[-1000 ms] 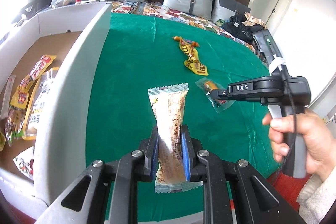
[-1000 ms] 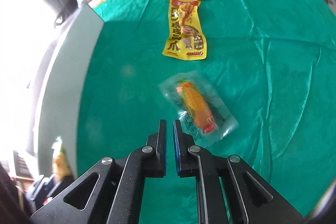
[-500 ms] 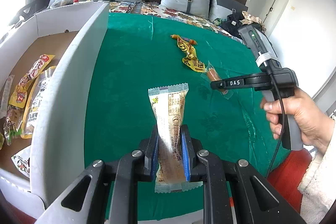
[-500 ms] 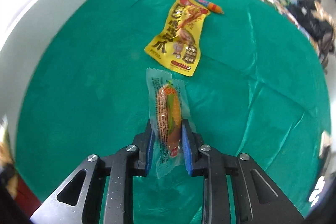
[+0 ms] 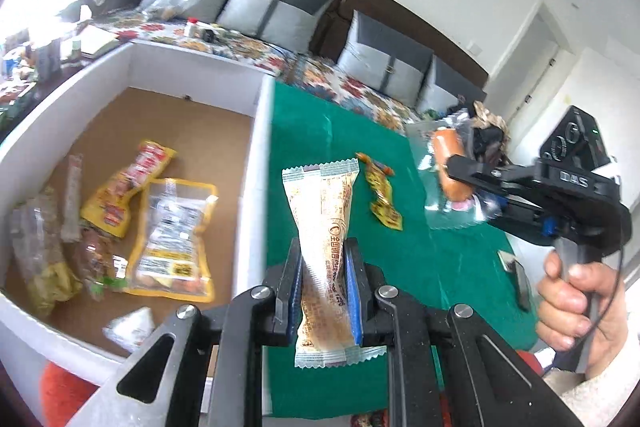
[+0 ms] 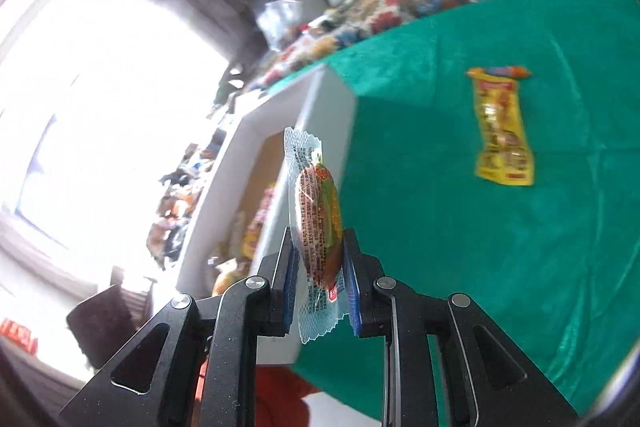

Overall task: Organize snacks
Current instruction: 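Carry the bread bar and sausage pack over the white box and open both grippers, then return both grippers open over the remaining snacks on the sheet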

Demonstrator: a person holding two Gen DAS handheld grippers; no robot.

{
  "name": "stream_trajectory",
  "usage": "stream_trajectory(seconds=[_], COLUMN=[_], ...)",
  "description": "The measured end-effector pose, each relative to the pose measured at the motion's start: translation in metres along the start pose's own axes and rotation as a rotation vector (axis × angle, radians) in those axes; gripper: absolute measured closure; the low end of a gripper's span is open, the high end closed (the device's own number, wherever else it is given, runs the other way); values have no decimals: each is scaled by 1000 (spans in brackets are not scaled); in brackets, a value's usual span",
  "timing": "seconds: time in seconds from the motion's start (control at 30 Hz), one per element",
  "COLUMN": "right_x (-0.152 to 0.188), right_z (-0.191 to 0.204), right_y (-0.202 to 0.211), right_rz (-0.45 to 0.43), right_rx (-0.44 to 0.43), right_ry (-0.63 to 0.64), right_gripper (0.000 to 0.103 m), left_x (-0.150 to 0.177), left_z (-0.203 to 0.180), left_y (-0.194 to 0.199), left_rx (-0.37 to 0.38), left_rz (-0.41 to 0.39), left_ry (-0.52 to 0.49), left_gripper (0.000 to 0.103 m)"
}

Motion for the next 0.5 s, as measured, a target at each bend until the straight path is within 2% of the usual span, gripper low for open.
stream_trajectory(seconds=[0.07,0.13,0.2,0.23,0.27,0.33,0.4,0.43,0.5], right_x=[8,18,30,35,41,53,57,56,47], right_z=[43,75,97,100,103,98,88,79,52], right_y=[-21,-47,-76,-87,-99,-107,-101,-94,-76], right_rz=[33,73,108,124,151,190,170,143,75], right_rx=[-66,-100,-104,-101,-105,-109,-86,-54,50], right_ry=[43,81,108,109,105,101,131,159,221], right_gripper=[82,81,76,74,73,60,53,43,33], left_x=[-9,-10,-6,-1,4,15,23,23,24], left_z=[35,71,102,115,126,135,134,130,113], left_y=[13,18,14,9,7,7,10,12,11], left_rx=[-82,-148,-240,-269,-293,-327,-332,-333,-312], left_rz=[-19,1,50,82,106,106,88,82,76], left_ry=[19,51,98,121,144,169,173,169,151], left_gripper=[85,84,71,48,33,32,29,26,25])
Point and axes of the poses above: each gripper's, at about its wrist camera, not at the fingertips, and y roughly against the way its jaws point, z to its left, x to its underside, the point moved 6 cm from there along -y, roughly the way its jaws point, and after that the axes turned 3 degrees about -y, right-handed, at the moved point
